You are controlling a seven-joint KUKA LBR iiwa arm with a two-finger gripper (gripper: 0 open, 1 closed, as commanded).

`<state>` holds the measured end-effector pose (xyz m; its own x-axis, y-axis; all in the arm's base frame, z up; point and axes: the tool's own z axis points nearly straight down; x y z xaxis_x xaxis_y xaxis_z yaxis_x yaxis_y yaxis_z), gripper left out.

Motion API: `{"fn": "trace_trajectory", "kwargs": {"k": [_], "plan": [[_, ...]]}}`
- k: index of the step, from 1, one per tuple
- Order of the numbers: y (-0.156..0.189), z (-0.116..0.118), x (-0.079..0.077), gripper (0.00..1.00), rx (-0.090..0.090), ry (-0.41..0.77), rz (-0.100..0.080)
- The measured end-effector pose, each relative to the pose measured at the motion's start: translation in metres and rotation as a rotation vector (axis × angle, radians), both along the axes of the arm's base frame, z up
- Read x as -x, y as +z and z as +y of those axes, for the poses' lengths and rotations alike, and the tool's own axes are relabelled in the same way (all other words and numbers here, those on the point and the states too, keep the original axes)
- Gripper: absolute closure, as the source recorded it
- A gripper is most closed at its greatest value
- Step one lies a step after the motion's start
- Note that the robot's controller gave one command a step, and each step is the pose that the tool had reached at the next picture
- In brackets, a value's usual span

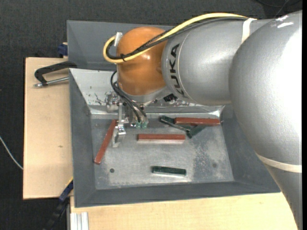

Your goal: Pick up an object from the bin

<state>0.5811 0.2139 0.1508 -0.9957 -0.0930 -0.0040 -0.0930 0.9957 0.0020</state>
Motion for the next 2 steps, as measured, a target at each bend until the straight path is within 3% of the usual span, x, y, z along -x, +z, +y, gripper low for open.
{"fn": "trace_trajectory", "kwargs": {"k": [1,2], "plan": [[-0.02,-0.005,-0.001,0.0,0.002,0.03,-0.002],[-0.011,-0.01,0.022,0.0,0.002,0.346,0.007]]}}
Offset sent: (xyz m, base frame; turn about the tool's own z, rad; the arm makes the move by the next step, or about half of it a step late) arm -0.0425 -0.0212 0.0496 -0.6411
